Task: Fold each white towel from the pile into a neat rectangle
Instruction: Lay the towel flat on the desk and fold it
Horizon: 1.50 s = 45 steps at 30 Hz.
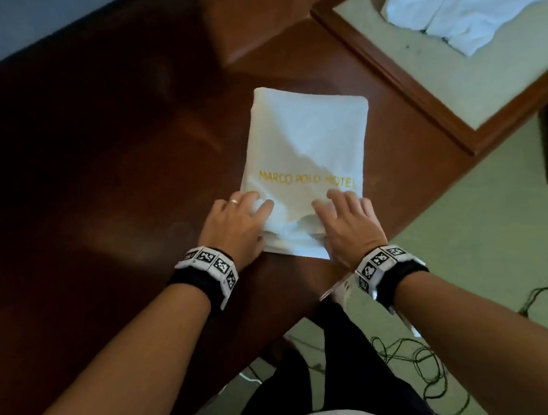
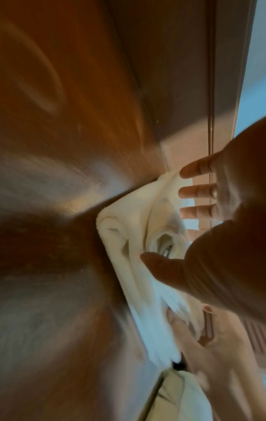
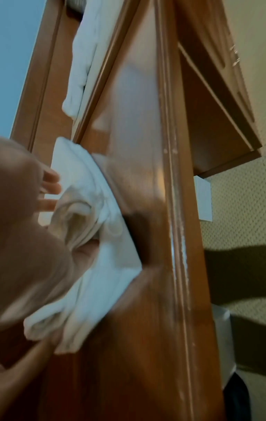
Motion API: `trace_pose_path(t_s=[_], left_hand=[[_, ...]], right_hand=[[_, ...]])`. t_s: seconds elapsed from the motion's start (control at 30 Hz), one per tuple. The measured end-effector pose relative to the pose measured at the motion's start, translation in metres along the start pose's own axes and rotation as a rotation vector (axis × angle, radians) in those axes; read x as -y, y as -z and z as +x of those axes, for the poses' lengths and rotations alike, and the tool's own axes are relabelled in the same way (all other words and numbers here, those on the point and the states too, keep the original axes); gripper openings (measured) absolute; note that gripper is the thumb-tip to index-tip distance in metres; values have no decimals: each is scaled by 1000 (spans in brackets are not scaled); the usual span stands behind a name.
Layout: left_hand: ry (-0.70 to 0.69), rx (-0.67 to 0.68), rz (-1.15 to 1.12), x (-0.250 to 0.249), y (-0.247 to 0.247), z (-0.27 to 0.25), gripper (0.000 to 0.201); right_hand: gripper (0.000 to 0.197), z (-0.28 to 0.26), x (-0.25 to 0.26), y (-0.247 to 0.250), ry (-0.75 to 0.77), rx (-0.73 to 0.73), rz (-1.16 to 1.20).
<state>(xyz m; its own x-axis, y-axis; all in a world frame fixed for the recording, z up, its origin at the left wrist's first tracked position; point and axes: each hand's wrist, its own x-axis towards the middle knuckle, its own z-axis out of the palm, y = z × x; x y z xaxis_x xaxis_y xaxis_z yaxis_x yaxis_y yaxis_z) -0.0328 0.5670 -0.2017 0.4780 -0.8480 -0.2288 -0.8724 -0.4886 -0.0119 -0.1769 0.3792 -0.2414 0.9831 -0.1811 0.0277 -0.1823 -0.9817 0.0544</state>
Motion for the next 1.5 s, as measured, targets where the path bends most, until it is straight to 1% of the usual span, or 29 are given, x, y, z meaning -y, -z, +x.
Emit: trace_pose_path(t_s=[0.03,0.1,0.13,0.2,0.23,0.27,0.33,0.4,0.43,0.47,0.53,0.6,0.63,0.7,0.77,0.83,0.87,0.97,1.0,1.07,1.13,1.2,1.23,1.27,1.33,1.37,1.43,1.5], left_hand=[[-29,17,19,0,-3,6,63],[-86,3,33,3,-10,15,61],[-114,-25,41,4,-13,19,56],[-153,-90,63,3,-16,28,41],[-157,-123,68,1,-15,33,31],[-154,-158,63,-1,-13,36,22],[-108,-242,43,-2,-7,37,14],[-44,-300,14,2,-4,28,21],[-35,-306,-1,5,-5,21,28],[-44,-289,-13,6,-8,14,34],[-88,-181,-24,3,-18,-1,43],[-89,-87,-38,-5,-29,-6,47],[-65,-65,-51,-8,-33,-5,47],[-18,-70,-57,-13,-30,-1,45],[-1,-125,-68,-19,-23,-1,38],[-7,-185,-106,-26,-24,-6,33],[-18,-191,-132,-30,-28,-10,34],[-63,-130,-201,-37,-51,-21,55],[-59,-119,-208,-38,-54,-22,57],[-29,-123,-202,-39,-51,-18,51],[-20,-163,-178,-43,-49,-15,44],[-22,-197,-182,-50,-54,-18,46],[-32,-185,-181,-52,-58,-21,48],[-40,-147,-180,-55,-61,-24,49],[-57,-84,-208,-54,-61,-28,46],[-54,-104,-251,-51,-57,-27,41],[-16,-236,-351,-42,-46,-19,38],[49,-384,-317,-33,-37,-1,40]], right_hand=[[46,0,-6,1,-46,74,14],[51,0,-20,-1,-52,170,86],[51,1,-29,-2,-32,197,126],[43,8,-47,2,-35,225,178],[37,11,-56,7,-65,209,186],[31,13,-62,13,-106,163,193],[25,14,-66,25,-148,16,211],[26,9,-59,29,-92,-119,216],[26,4,-53,27,-43,-147,205],[28,-3,-48,23,11,-144,186],[35,-19,-41,8,64,-42,151],[41,-33,-42,-5,24,74,150],[41,-37,-43,-8,7,97,169],[36,-35,-46,-6,-11,74,217],[28,-28,-50,1,-65,8,266],[24,-29,-52,4,-117,-35,281],[25,-33,-53,3,-115,-20,265],[34,-47,-55,-5,-50,125,201],[35,-48,-57,-6,-41,149,198],[34,-44,-59,-5,-36,140,200],[28,-41,-57,-4,-42,62,200],[25,-44,-53,-4,-64,-6,165],[25,-47,-51,-5,-56,4,135],[26,-52,-49,-5,-35,44,110],[25,-60,-49,-5,-13,122,104],[23,-58,-51,-2,-24,118,134],[22,-45,-54,4,-69,26,224],[19,-22,-53,8,-134,-102,284]])
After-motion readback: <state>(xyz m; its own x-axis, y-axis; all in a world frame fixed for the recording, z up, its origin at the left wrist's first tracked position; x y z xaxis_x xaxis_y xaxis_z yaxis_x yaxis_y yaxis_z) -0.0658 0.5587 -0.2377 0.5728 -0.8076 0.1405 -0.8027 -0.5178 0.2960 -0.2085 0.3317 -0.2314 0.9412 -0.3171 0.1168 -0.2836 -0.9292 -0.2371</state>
